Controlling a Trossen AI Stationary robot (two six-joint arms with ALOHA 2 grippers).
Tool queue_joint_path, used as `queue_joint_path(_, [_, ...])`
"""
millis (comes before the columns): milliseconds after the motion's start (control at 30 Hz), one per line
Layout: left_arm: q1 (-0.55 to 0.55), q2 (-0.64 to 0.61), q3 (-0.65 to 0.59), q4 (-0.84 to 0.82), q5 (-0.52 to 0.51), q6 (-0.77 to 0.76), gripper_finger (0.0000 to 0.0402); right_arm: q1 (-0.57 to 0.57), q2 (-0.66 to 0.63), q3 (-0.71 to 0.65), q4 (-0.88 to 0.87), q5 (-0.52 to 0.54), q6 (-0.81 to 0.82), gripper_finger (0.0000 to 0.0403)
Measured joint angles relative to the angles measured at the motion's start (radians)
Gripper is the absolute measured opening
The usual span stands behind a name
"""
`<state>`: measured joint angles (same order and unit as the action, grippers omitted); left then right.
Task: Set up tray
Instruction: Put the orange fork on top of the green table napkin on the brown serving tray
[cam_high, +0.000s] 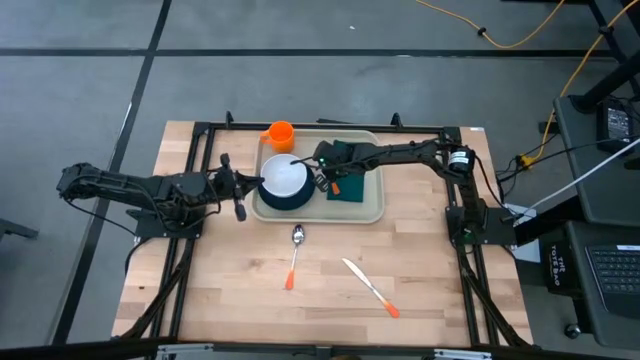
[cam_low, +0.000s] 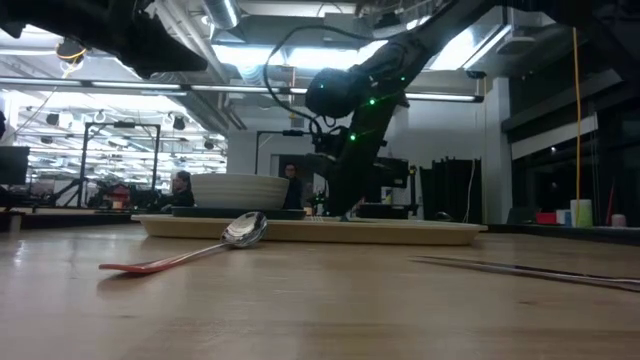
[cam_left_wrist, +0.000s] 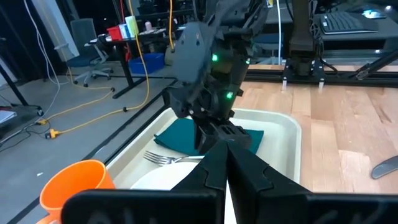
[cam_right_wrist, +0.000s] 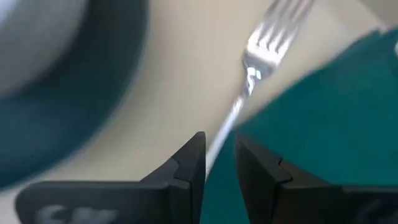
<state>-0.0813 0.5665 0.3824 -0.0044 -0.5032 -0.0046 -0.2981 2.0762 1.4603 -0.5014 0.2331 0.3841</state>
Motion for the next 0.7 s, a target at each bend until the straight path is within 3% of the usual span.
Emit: queue_joint_path(700, [0.0, 0.001, 0.0, -0.001, 0.0, 0.0, 0.0002, 0.0, 0.011, 0.0, 0.055, 0.01, -0.002, 0.0088])
